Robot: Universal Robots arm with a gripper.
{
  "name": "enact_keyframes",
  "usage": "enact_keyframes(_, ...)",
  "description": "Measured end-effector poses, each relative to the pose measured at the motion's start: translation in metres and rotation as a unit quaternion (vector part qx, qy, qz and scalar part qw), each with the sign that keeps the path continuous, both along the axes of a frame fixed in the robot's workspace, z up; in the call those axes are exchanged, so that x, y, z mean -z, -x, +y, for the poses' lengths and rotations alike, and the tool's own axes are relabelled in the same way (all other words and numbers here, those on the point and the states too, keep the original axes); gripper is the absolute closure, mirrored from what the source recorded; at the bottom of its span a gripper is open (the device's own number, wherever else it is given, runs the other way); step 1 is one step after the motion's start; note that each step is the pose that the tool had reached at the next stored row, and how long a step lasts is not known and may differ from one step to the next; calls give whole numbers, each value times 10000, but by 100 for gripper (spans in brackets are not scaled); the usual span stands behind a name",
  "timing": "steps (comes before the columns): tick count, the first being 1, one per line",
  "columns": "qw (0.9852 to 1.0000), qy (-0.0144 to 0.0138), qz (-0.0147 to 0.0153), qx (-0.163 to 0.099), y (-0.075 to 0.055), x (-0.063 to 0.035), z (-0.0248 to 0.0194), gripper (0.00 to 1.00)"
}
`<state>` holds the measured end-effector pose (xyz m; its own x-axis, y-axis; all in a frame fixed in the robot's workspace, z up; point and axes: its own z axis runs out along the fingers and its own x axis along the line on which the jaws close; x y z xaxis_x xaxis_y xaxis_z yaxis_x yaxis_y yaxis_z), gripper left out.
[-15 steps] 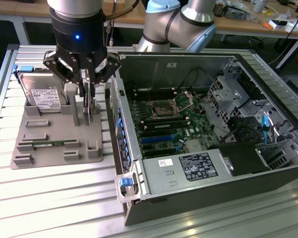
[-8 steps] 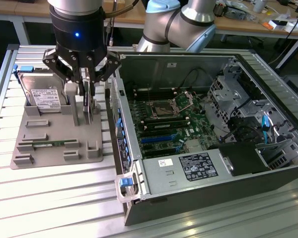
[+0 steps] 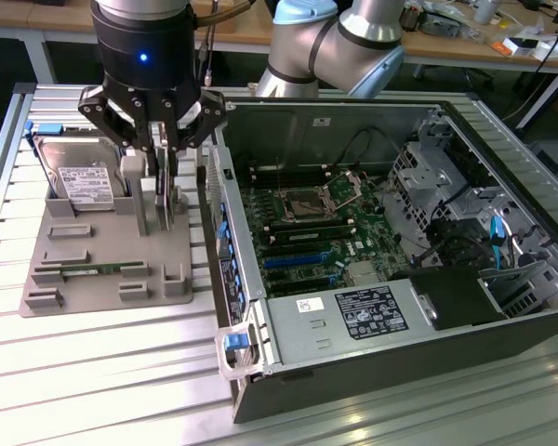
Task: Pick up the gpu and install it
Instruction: 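Pick up the gpu and move the gpu toward the slot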
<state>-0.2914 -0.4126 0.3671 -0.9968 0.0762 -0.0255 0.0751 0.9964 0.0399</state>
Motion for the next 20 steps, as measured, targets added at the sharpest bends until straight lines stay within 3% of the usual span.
enact_keyframes(6, 10000, 0, 0, 0, 0, -36, 0, 74)
enact_keyframes(7, 10000, 0, 0, 0, 0, -107, 0, 74)
enact_keyframes(20, 10000, 0, 0, 0, 0, -163, 0, 74)
